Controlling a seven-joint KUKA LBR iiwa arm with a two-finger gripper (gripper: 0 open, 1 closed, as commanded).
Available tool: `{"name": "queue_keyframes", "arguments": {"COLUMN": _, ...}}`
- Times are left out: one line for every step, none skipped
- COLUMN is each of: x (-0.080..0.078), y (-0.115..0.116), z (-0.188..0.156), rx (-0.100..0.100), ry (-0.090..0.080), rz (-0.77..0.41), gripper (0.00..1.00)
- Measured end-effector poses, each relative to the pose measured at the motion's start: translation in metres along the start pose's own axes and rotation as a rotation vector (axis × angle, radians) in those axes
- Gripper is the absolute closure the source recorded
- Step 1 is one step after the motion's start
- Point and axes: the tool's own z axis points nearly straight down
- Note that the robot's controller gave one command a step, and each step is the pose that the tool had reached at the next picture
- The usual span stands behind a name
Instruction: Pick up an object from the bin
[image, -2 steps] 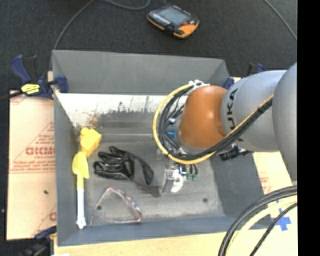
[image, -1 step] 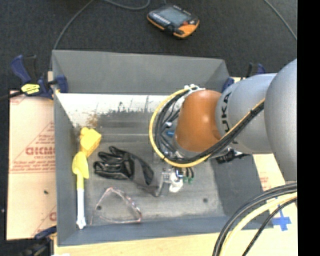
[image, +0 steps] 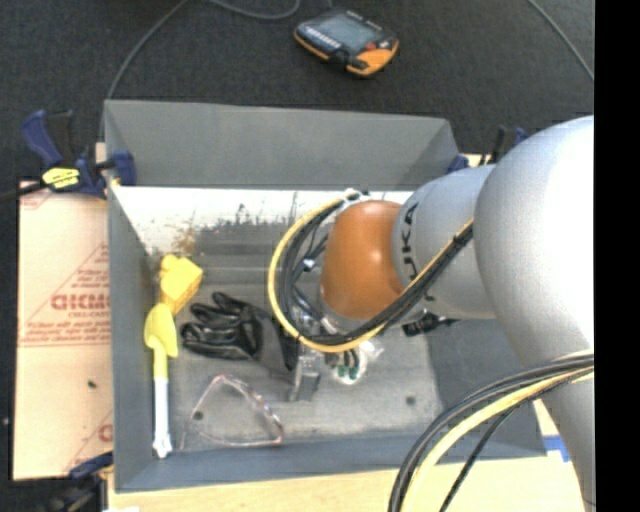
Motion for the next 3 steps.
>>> {"name": "queue_keyframes", "arguments": {"x": 0.039, "y": 0.014, "z": 0.001, "rx": 0.0, "ry": 0.004, "rz": -0.047, "gripper": 1.0}}
{"name": "queue_keyframes", "arguments": {"x": 0.039, "y": 0.014, "z": 0.001, "rx": 0.0, "ry": 0.004, "rz": -0.047, "gripper": 1.0}}
{"name": "queue_keyframes", "arguments": {"x": 0.045, "y": 0.01, "z": -0.083, "rx": 0.0, "ry": 0.009, "rz": -0.049, "gripper": 1.0}}
